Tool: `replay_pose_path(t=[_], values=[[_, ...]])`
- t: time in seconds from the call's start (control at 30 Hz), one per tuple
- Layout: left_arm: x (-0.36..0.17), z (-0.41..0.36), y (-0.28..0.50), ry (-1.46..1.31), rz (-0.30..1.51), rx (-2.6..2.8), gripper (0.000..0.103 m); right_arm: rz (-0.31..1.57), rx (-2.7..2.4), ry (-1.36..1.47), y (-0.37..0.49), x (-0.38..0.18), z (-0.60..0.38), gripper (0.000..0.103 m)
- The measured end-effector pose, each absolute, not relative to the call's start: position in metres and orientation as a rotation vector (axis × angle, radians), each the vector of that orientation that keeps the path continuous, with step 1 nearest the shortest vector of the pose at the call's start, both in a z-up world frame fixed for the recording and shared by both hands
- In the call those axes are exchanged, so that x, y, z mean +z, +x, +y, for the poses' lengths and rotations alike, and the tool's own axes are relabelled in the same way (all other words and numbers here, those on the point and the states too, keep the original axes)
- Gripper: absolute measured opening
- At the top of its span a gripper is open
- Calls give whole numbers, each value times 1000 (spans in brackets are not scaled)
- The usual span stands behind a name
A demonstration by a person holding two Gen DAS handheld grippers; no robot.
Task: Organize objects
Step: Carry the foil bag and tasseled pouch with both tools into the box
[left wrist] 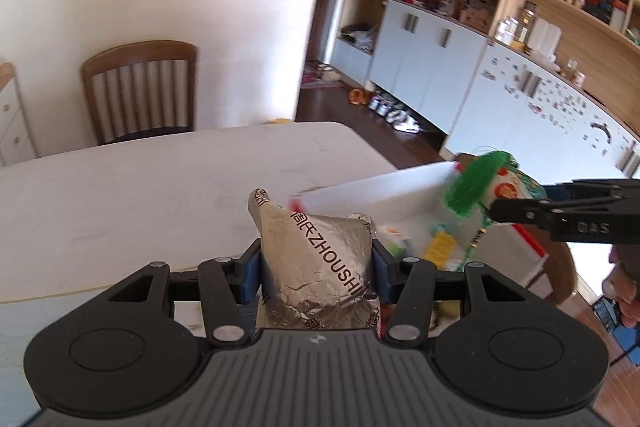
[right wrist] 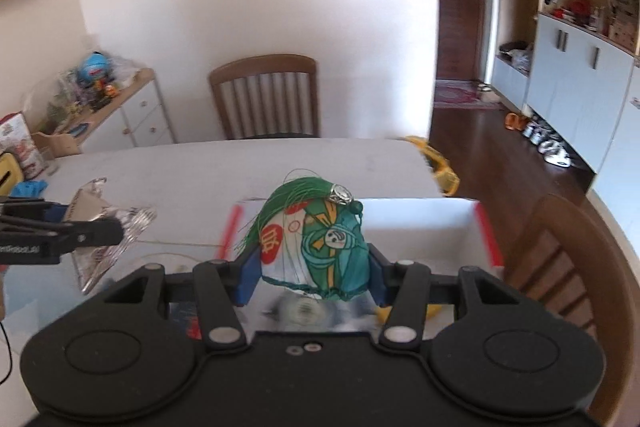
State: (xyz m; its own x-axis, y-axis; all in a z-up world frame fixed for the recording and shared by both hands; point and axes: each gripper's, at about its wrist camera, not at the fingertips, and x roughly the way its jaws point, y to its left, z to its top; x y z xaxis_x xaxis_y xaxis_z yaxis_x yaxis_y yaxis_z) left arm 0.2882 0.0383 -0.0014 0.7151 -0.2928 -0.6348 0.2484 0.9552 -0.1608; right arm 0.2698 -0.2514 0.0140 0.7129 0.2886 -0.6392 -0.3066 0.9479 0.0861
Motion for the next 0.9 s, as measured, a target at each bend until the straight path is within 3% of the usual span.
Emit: replay_pose_path(t=[0.47,0.9], values=[[-43,-87,325,25,817,-366,53,773,307,-78,286,-29,-323,52],[-82,-112,339,69,892,-315,53,836,408,-154,301,-60,-312,52]])
